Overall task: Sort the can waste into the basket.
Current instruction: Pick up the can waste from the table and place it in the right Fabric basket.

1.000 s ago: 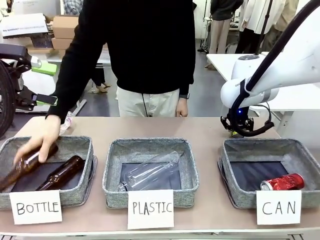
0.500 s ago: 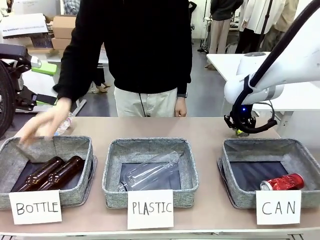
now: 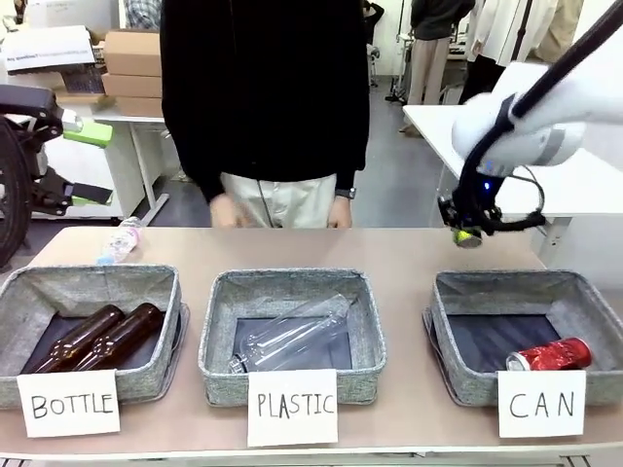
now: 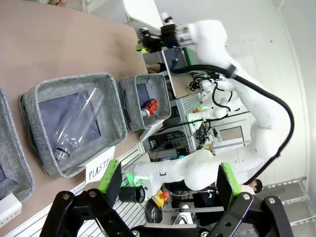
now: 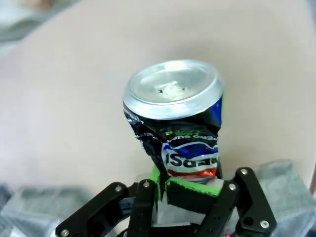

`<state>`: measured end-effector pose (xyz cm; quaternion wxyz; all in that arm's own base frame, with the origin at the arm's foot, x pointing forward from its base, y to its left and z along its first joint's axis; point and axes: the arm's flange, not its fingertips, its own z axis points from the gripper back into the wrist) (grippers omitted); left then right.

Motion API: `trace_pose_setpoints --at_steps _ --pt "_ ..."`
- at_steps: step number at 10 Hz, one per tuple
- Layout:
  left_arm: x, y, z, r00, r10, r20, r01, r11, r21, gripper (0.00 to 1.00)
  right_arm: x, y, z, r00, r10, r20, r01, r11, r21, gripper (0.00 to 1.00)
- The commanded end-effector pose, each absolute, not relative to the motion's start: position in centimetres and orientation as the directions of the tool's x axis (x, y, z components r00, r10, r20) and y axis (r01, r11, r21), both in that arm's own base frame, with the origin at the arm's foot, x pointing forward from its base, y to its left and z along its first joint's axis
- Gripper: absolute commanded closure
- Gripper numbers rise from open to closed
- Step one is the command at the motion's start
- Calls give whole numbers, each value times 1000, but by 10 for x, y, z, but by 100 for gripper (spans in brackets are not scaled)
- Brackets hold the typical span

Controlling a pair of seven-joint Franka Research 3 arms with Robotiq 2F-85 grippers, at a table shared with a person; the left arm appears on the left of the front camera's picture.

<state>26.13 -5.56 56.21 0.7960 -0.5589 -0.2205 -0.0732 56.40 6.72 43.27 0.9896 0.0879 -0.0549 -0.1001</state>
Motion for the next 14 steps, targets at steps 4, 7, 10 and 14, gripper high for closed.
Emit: trace_pose_setpoints --at_steps 4,7,10,14 --pt "261 -56 564 892 133 432 365 350 -863 0 392 58 578 966 255 40 -254 913 318 100" --pt "261 -56 564 892 133 432 365 350 -863 0 340 54 555 967 254 37 -253 917 308 100" --pt "261 -56 564 892 133 432 365 350 -863 0 327 51 538 979 203 31 -200 910 363 100" --pt "261 -56 564 892 133 432 365 350 -863 0 335 48 537 976 217 15 -207 909 361 100"
